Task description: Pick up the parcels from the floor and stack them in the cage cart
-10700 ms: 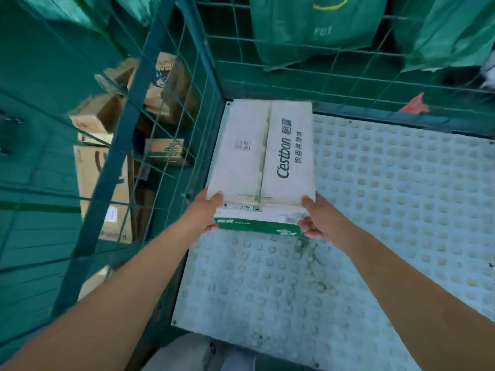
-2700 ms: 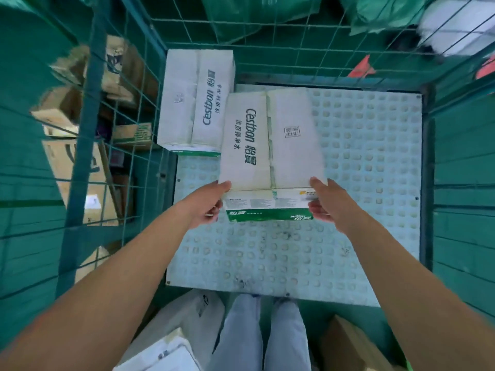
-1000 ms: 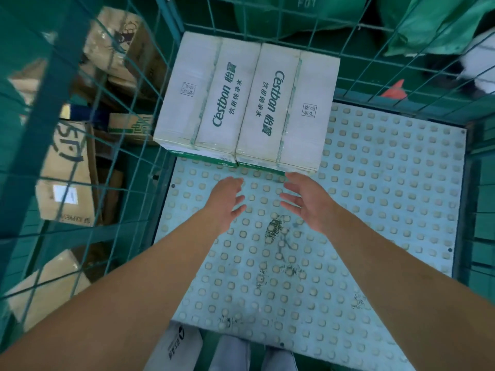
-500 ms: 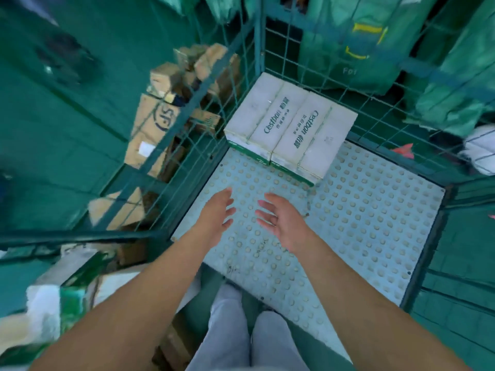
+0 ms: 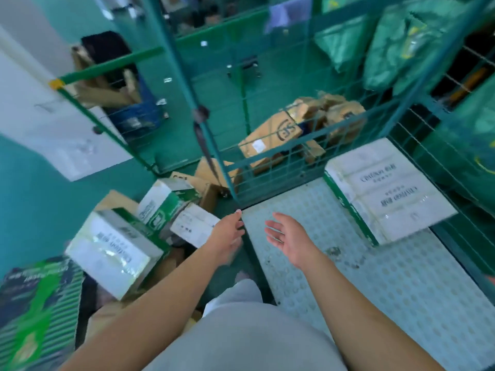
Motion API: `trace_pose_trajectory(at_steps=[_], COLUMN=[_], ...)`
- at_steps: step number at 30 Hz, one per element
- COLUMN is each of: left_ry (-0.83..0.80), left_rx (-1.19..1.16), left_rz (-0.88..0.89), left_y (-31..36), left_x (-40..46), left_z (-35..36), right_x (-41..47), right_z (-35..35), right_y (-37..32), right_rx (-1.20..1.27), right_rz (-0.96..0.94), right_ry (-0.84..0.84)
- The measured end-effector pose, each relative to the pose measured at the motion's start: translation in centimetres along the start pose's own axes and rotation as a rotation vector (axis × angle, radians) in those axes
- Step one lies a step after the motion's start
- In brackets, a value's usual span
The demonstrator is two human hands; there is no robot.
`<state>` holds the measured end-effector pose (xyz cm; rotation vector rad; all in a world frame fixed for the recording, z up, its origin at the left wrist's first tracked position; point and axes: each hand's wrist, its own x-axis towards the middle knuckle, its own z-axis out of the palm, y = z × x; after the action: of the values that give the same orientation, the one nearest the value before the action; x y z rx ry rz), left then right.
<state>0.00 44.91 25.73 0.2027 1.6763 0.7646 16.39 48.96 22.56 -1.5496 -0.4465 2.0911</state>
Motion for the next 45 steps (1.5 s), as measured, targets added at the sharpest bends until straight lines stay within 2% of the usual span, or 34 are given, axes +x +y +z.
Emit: trace_pose_trajectory(at_steps=[13,18,23,25,34,45], left_ry=[0.234,0.344,0.349,0.405,0.524,0.552], left_rx=[-0.554,-0.699,-0.851,-0.881,-1.053,-1.107], left_rz=[-0.036,-0.066,-0.038,-0.067,-0.130,-0.248], left_y=[-5.1,-7.1,-9.6,-10.6,-14.2,-17.9], left_x=[-1.4,-1.4,-0.5,-0.2,0.8,8.4], left_z=[-17.8,-25.2,-31.7,-34.4,-42.0,-46.6], right_x=[1.3,2.0,2.9,3.2,4.4,13.5], right_z=[18.4,26.2,32.5,34.8,41.0,45.2], right_y=[5.8,9.6,13.0,14.7,20.9,25.6], right_rx=[-0.574,-0.753,-0.901,-0.967,-1.298,-1.492], right_rz=[0.140,0.167,0.195,0.202,0.239,0.359], right_ry=[-0.223,-0.288,-0.346,-0.364,-0.468,-0.424])
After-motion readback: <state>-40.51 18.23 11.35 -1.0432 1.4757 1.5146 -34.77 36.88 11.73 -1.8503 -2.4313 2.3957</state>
